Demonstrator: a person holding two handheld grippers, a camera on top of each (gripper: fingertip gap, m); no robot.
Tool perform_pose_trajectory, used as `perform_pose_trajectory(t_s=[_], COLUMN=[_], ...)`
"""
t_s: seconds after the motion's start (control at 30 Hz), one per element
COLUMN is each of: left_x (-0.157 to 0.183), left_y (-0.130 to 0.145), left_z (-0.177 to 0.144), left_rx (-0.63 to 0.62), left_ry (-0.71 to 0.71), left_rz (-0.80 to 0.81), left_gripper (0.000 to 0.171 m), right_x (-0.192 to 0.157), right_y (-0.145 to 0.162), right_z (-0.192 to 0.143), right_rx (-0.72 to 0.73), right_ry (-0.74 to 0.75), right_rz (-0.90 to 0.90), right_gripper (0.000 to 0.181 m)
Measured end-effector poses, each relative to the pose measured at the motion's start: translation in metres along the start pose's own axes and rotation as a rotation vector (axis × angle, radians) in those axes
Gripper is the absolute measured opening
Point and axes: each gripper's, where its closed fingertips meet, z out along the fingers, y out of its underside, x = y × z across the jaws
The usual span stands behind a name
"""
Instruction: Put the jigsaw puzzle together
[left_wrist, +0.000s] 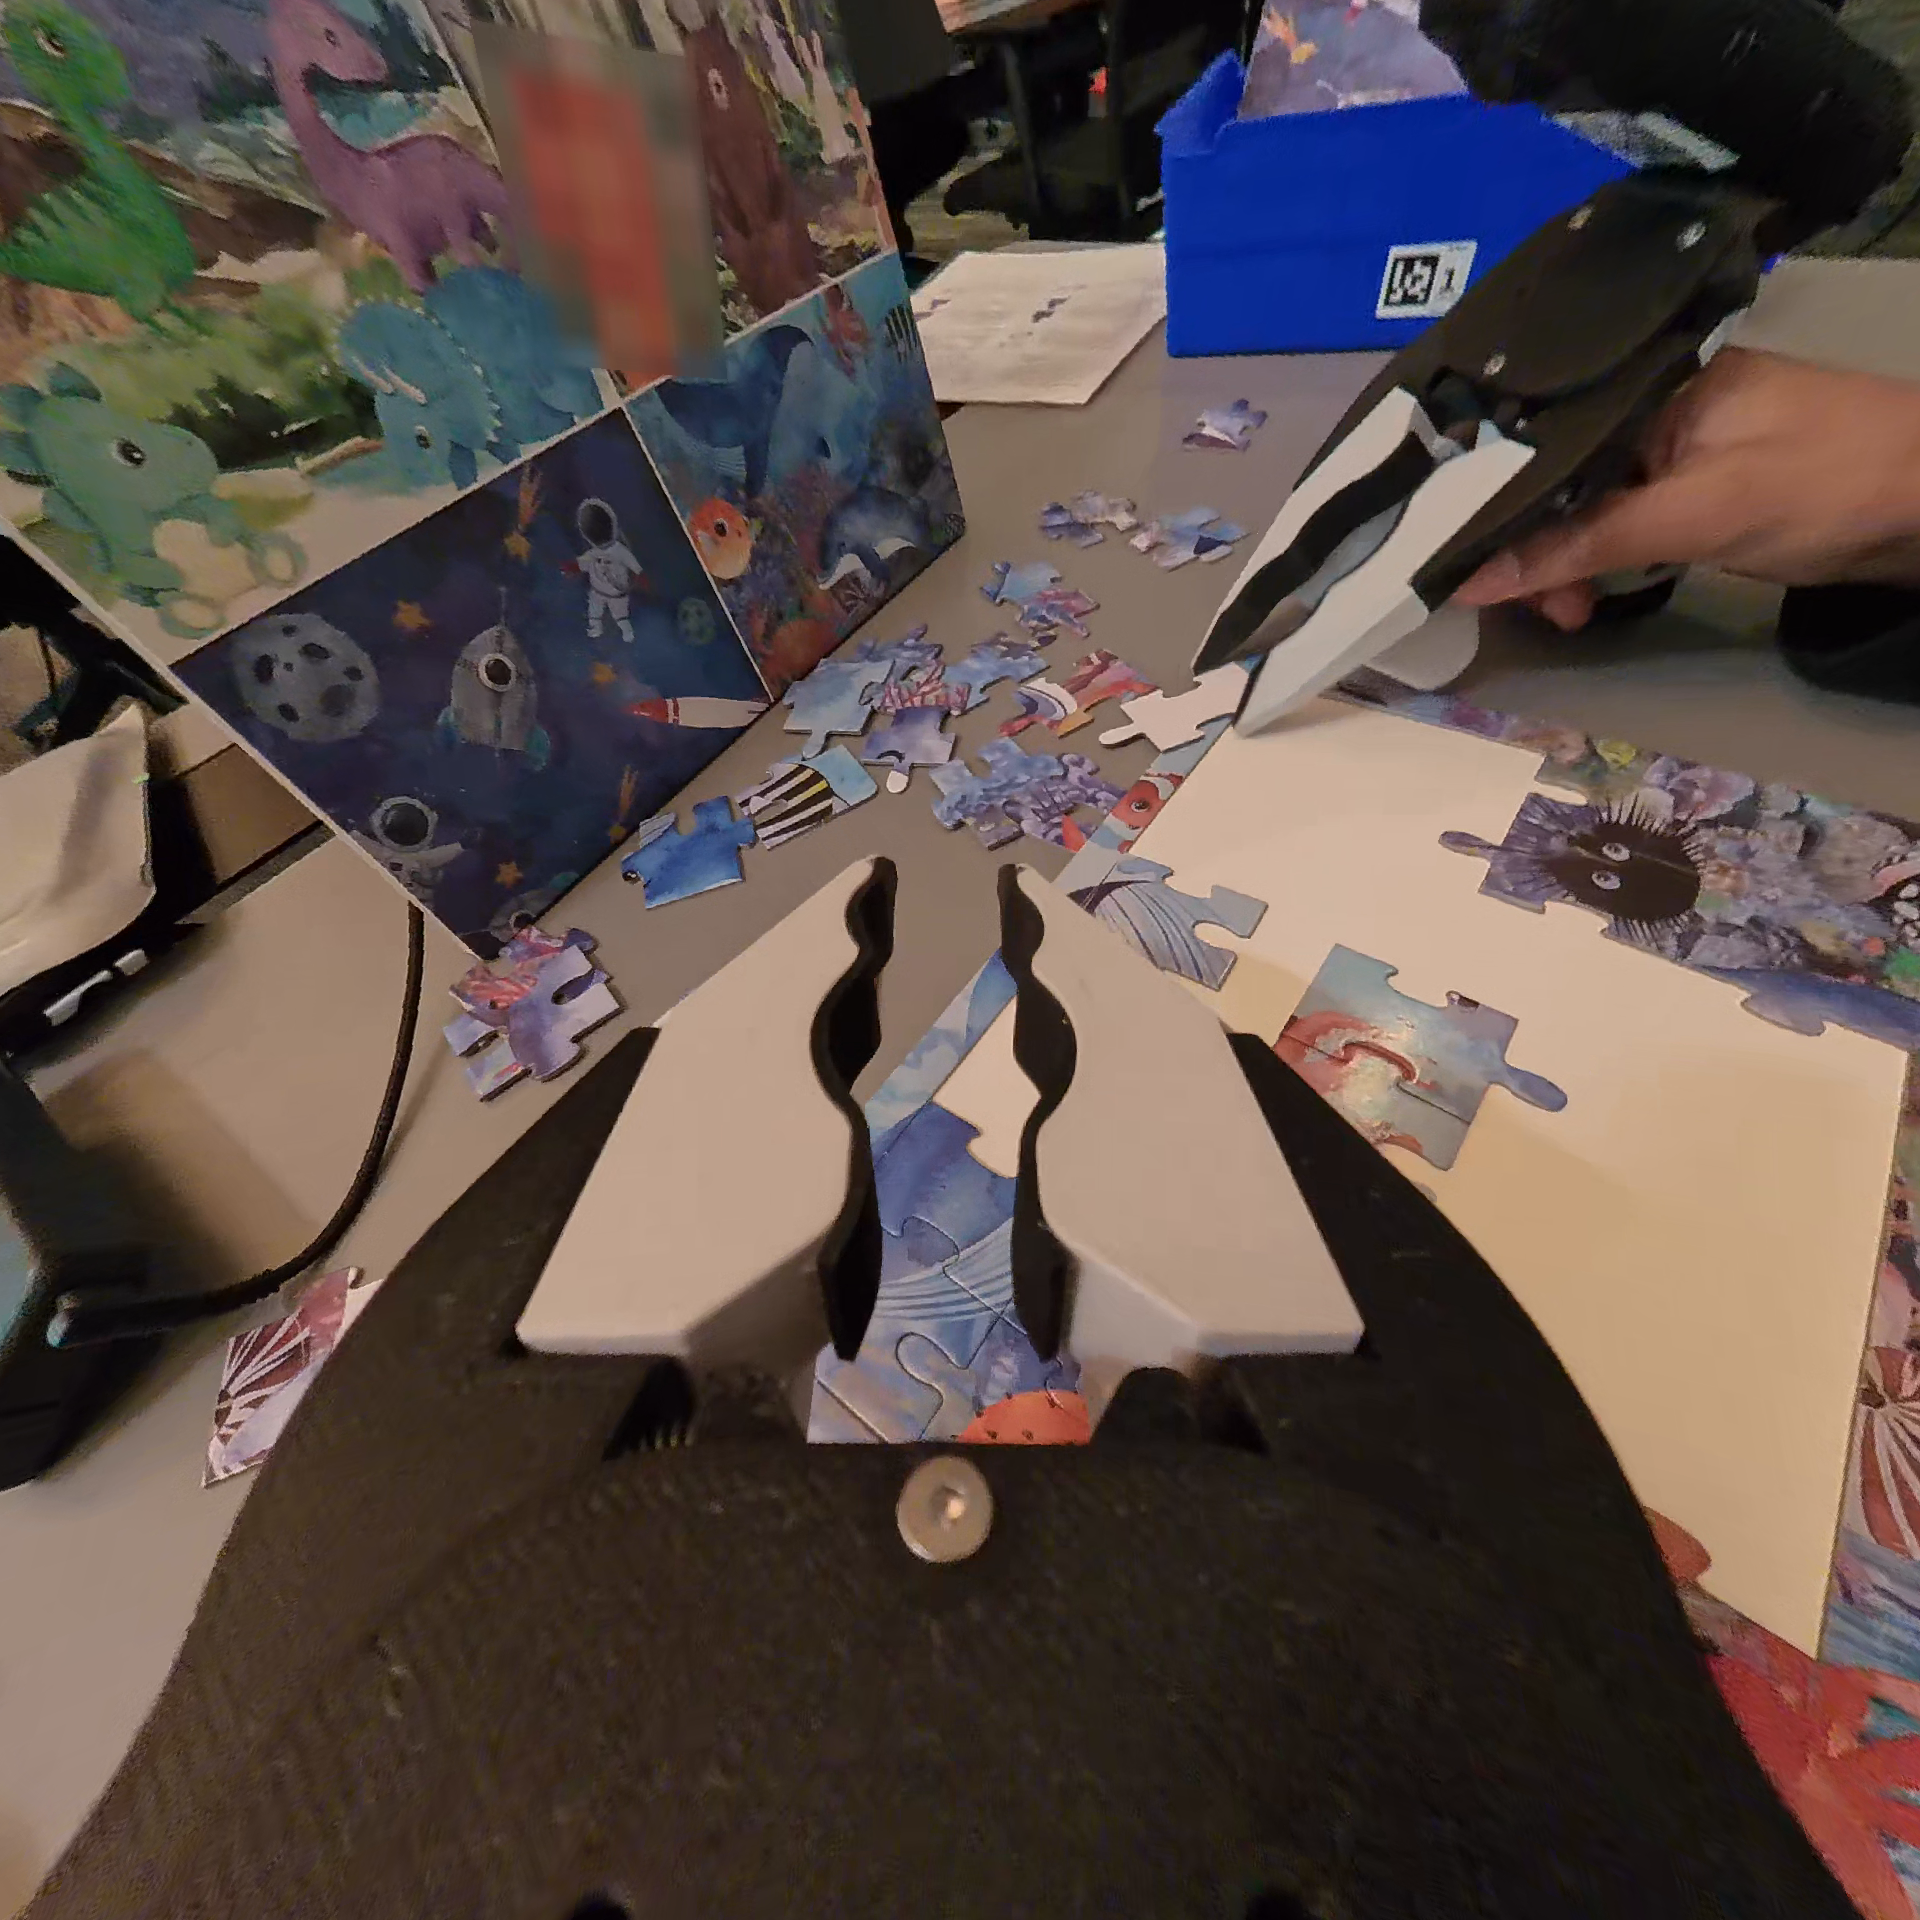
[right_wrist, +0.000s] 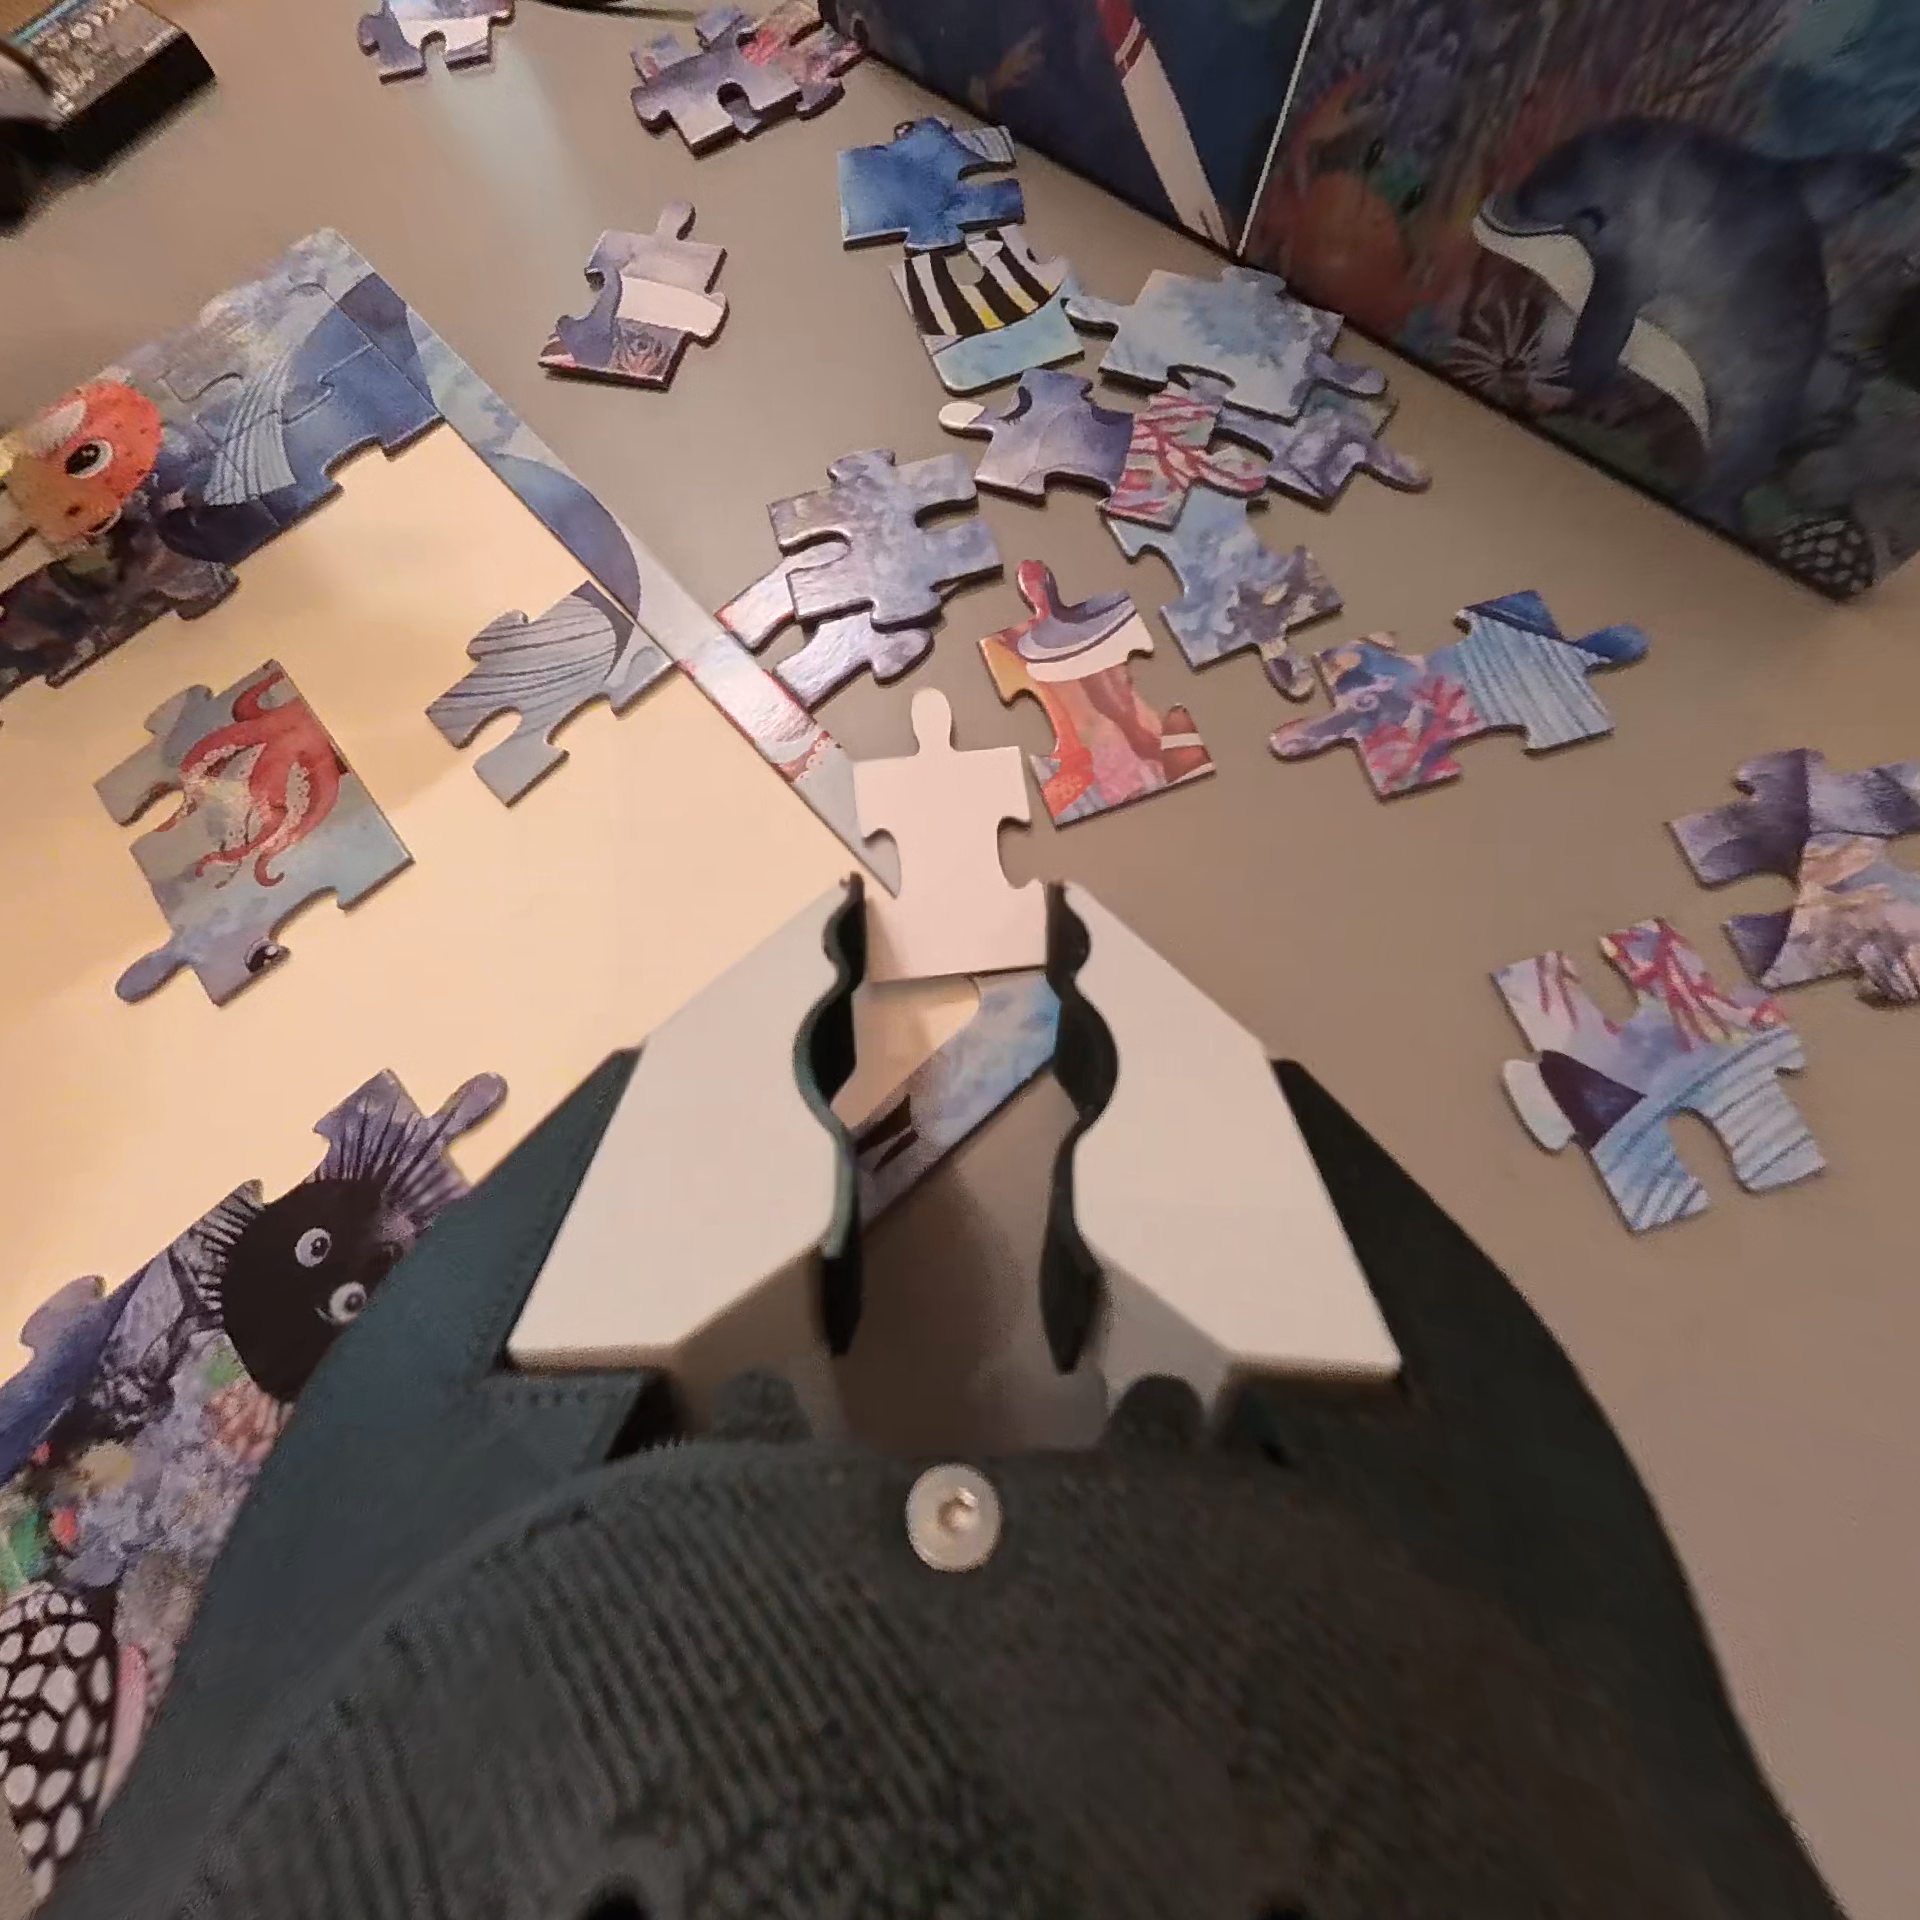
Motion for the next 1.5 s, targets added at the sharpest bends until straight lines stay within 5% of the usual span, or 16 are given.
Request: perform_pose_trajectory(t_s=[0.37, 0.53, 0.7, 0.9, 1.0, 1.13, 1.2, 1.33, 1.5], left_x=[0.001, 0.035, 0.081, 0.086, 0.089, 0.087, 0.077, 0.044, 0.024], left_y=[-0.002, -0.013, -0.041, -0.061, -0.062, -0.061, -0.063, -0.059, -0.044], left_z=[-0.001, 0.003, -0.007, -0.022, -0.03, -0.037, -0.037, -0.032, -0.023], left_rx=[0.021, 0.101, 0.258, 0.37, 0.377, 0.371, 0.394, 0.399, 0.341], left_ry=[0.023, 0.227, 0.511, 0.649, 0.718, 0.758, 0.715, 0.619, 0.646], left_rz=[-0.044, -0.118, -0.243, -0.386, -0.396, -0.397, -0.42, -0.562, -0.793], left_gripper=[0.019, 0.038, 0.068, 0.066, 0.029, 0.0, 0.0, 0.0, 0.0], right_x=[-0.009, -0.058, -0.109, -0.152, -0.164, -0.16, -0.147, -0.112, -0.098], right_y=[-0.021, -0.065, -0.086, -0.082, -0.085, -0.091, -0.095, -0.097, -0.094], right_z=[-0.02, -0.052, -0.081, -0.071, -0.07, -0.072, -0.072, -0.068, -0.063], right_rx=[0.158, 0.433, 0.498, 0.357, 0.341, 0.391, 0.448, 0.561, 0.584], right_ry=[-0.038, -0.428, -0.965, -1.2, -1.241, -1.227, -1.162, -0.901, -0.518], right_rz=[-0.009, 0.186, 0.431, 0.525, 0.535, 0.543, 0.542, 0.461, 0.13], right_gripper=[0.033, 0.033, 0.032, 0.033, 0.033, 0.027, 0.033, 0.035, 0.034])
